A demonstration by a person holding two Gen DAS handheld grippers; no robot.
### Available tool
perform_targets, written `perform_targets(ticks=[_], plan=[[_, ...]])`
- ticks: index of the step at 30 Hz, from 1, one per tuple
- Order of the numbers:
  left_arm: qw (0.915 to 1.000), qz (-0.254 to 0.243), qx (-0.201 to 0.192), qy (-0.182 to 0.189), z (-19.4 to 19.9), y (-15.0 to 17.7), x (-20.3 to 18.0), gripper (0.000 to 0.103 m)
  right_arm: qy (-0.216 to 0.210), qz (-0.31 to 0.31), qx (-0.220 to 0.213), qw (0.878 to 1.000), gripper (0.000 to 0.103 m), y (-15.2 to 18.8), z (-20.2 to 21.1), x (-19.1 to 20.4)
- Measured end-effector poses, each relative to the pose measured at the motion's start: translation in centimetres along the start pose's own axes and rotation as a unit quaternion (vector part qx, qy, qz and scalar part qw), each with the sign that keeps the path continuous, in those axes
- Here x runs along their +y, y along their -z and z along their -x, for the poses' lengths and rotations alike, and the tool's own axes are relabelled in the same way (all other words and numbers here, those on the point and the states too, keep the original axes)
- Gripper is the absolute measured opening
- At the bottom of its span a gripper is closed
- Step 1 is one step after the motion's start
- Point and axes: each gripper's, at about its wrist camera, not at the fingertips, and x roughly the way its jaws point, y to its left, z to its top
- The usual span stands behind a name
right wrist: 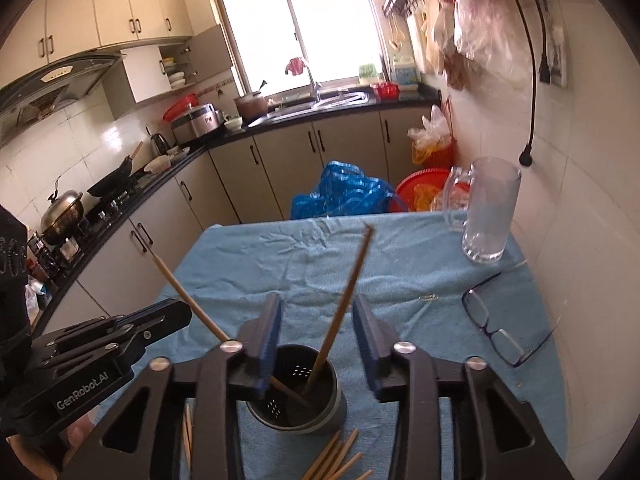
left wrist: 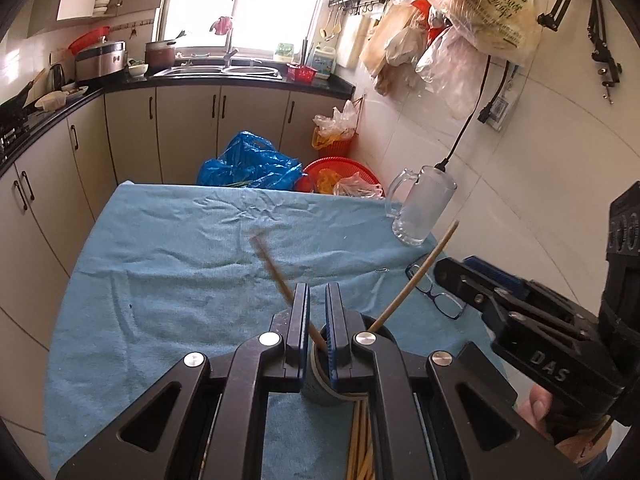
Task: Organize utensils
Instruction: 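Lower the chopstick into the holder and open the right gripper, then move the right tool back and grasp another wooden chopstick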
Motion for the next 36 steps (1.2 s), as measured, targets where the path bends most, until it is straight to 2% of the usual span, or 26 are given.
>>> perform_targets(ticks=[5,8,10,12,14,15,16,18,19,20,21,22,24,26,28,31,36], plan=[[0.9999,-0.002,-0.017,-0.002,2.3,0.6,0.0,0.007,0.024,0.012,-0.035,0.999,0.065,0.2,3.5,0.4],[0.9995,-0.004,-0.029,-0.007,3.9,1.4,0.3,0.008,0.076,0.026,-0.072,0.994,0.082,0.9,6.6,0.6],[0.9993,-0.005,-0.035,-0.011,5.0,2.5,0.5,0.011,0.097,0.038,-0.097,0.990,0.097,1.8,8.3,0.8],[0.9991,-0.010,-0.038,-0.017,5.9,3.8,0.7,0.016,0.123,0.048,-0.111,0.985,0.103,3.2,10.0,0.8],[0.9989,-0.013,-0.039,-0.023,6.6,5.3,0.9,0.017,0.154,0.041,-0.130,0.979,0.103,5.4,11.5,0.5],[0.9990,-0.014,-0.035,-0.022,6.9,6.3,1.1,0.017,0.155,0.039,-0.132,0.978,0.103,6.4,11.8,0.3],[0.9992,-0.013,-0.031,-0.023,7.0,7.1,1.2,0.018,0.157,0.037,-0.123,0.979,0.100,7.3,11.8,0.1],[0.9996,-0.006,-0.016,-0.025,6.8,8.9,1.6,0.018,0.149,0.043,-0.073,0.985,0.094,9.3,10.9,-0.3],[0.9996,-0.005,-0.008,-0.025,6.6,9.6,1.8,0.018,0.141,0.036,-0.054,0.988,0.086,10.0,10.5,-0.7],[0.9996,-0.005,0.003,-0.027,6.2,10.6,1.9,0.018,0.125,0.017,-0.025,0.992,0.079,10.8,9.9,-1.3],[0.9995,-0.006,0.012,-0.030,5.9,11.3,2.1,0.018,0.094,-0.012,0.016,0.995,0.067,11.5,9.1,-2.2],[0.9992,-0.007,0.021,-0.033,5.5,12.1,2.2,0.018,0.061,-0.039,0.054,0.996,0.064,12.0,8.1,-3.0],[0.9987,0.001,0.036,-0.038,4.9,13.4,2.9,0.018,0.007,-0.095,0.121,0.988,0.062,13.4,6.2,-4.5],[0.9982,0.011,0.047,-0.037,4.5,14.7,3.6,0.018,-0.005,-0.130,0.159,0.979,0.057,14.4,4.7,-5.4],[0.9977,0.017,0.054,-0.038,4.3,15.8,4.2,0.018,-0.015,-0.158,0.187,0.969,0.038,15.1,3.5,-5.8],[0.9969,0.025,0.065,-0.035,3.9,16.9,4.8,0.018,-0.023,-0.201,0.226,0.953,0.026,16.0,1.6,-5.7],[0.9966,0.030,0.071,-0.031,3.9,17.8,5.4,0.018,-0.019,-0.241,0.248,0.938,0.026,16.9,-0.8,-5.6]])
